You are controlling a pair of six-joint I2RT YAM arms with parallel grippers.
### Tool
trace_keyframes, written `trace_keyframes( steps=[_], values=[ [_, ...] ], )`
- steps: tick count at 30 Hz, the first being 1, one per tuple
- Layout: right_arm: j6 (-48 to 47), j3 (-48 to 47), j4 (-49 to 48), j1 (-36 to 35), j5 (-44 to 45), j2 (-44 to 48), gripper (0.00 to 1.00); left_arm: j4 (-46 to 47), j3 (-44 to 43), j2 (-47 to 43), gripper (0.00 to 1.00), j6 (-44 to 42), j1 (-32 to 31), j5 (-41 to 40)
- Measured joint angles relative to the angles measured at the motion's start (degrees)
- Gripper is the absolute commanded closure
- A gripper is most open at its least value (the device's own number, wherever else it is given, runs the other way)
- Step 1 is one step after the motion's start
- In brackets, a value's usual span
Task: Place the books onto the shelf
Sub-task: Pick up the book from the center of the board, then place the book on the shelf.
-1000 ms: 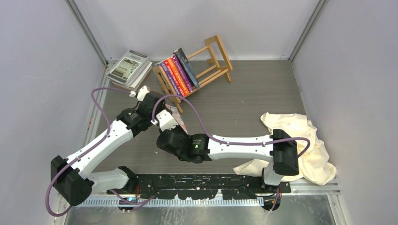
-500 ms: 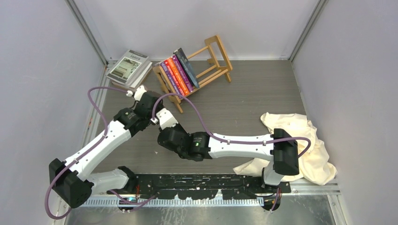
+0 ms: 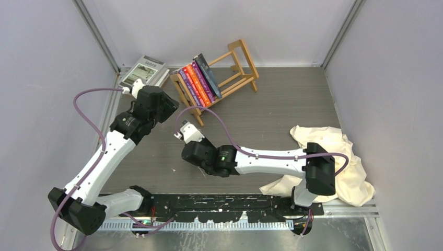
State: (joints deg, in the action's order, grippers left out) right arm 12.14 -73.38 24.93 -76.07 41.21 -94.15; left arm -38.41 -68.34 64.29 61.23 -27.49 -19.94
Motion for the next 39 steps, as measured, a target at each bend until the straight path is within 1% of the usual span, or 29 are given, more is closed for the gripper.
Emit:
trace_keyframes(
  steps=[5,11,13,17,23,27,32,39],
  values=[
    [-1.77,0.00,-1.09,2.05,-0.94,2.67,0.99,0.00,-0.13,0.13,0.53,-0.20,2.36,0.68],
    [-5.38,-1.36,-3.45,6.93,-1.70,4.20,0.99,0.00,-0.15,0.42,0.53,-0.20,4.96,2.01],
    [-6.80,-2.62,-4.04,9.60,-2.56,4.20,0.99,0.00,-0.24,0.66,0.53,-0.17,5.81,2.58],
    [-9.33,-6.56,-5.16,13.79,-5.18,4.20,0.99,0.02,-0.68,1.51,0.53,-0.17,7.32,3.67],
    [-12.72,-15.08,-7.04,20.72,-8.26,3.50,0.99,0.42,-0.92,2.86,0.53,-0.17,9.60,5.60],
    [-14.58,-19.58,-8.00,23.82,-8.90,2.82,0.99,0.74,-0.92,3.56,0.53,-0.11,10.69,6.62],
    [-16.48,-22.86,-8.31,26.05,-10.40,1.05,0.99,1.92,-0.92,4.48,0.53,0.09,11.21,7.74],
    [-18.51,-27.45,-9.53,31.12,-15.30,-4.20,0.99,2.49,-0.92,5.68,0.54,0.09,11.65,8.74]
  ],
)
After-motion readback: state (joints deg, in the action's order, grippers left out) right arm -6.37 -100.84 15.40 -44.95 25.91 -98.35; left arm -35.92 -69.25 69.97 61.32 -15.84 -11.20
